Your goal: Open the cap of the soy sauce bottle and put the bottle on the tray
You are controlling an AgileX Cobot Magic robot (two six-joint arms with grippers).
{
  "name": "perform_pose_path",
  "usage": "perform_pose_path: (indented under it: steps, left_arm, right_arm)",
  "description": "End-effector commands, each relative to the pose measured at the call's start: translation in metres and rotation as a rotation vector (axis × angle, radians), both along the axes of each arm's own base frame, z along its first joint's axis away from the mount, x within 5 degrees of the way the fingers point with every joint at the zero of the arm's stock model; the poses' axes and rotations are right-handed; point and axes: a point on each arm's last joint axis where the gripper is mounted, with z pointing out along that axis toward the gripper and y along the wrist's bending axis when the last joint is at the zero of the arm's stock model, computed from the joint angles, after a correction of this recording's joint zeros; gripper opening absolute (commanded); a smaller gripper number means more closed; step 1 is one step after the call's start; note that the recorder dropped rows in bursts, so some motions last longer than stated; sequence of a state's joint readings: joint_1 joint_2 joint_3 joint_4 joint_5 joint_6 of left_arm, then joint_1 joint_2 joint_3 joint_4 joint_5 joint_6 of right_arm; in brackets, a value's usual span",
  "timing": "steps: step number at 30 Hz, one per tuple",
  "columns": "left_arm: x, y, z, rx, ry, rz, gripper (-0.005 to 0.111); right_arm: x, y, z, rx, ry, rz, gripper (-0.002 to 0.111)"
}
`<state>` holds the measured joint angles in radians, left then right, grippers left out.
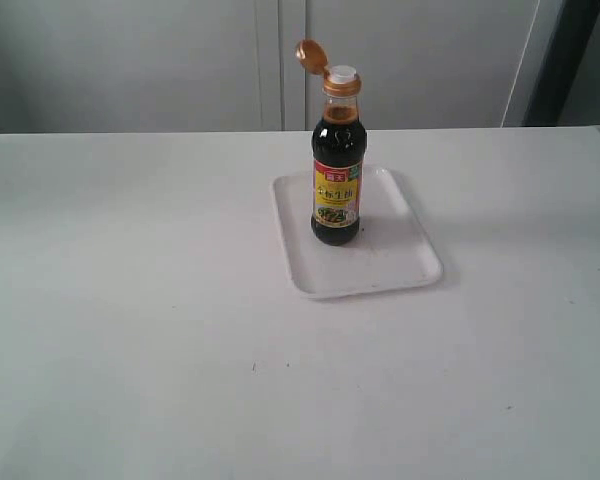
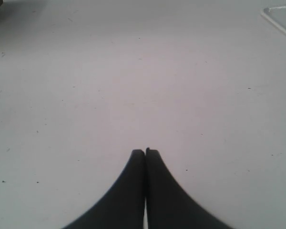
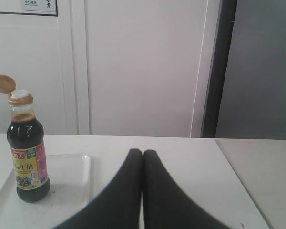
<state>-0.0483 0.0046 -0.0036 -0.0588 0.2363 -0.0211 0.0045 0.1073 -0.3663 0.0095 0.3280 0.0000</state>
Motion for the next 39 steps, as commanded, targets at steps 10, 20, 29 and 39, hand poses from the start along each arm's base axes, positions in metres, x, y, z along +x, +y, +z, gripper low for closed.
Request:
perform_pose_path:
  steps: [10, 20, 29, 39]
  left_arm:
    - [0.0, 0.0, -0.001, -0.013, -0.003, 0.003, 0.0]
    - [0.0, 0.0, -0.001, -0.013, -0.003, 0.003, 0.0]
    - [0.0, 0.0, -0.001, -0.013, -0.003, 0.003, 0.0]
    - [0.0, 0.0, -0.001, -0.013, -0.003, 0.003, 0.0]
  right_arm:
    - [-0.001, 0.0, 0.0, -0.002, -0.015, -0.005, 0.0]
    - [0.001, -0.001, -0.003, -0.016, -0.012, -0.01, 0.0]
    - [0.01, -0.002, -0.055, -0.06, 0.127, -0.021, 0.0]
    - [0.011, -0.002, -0.113, -0.064, 0.261, -0.019, 0.0]
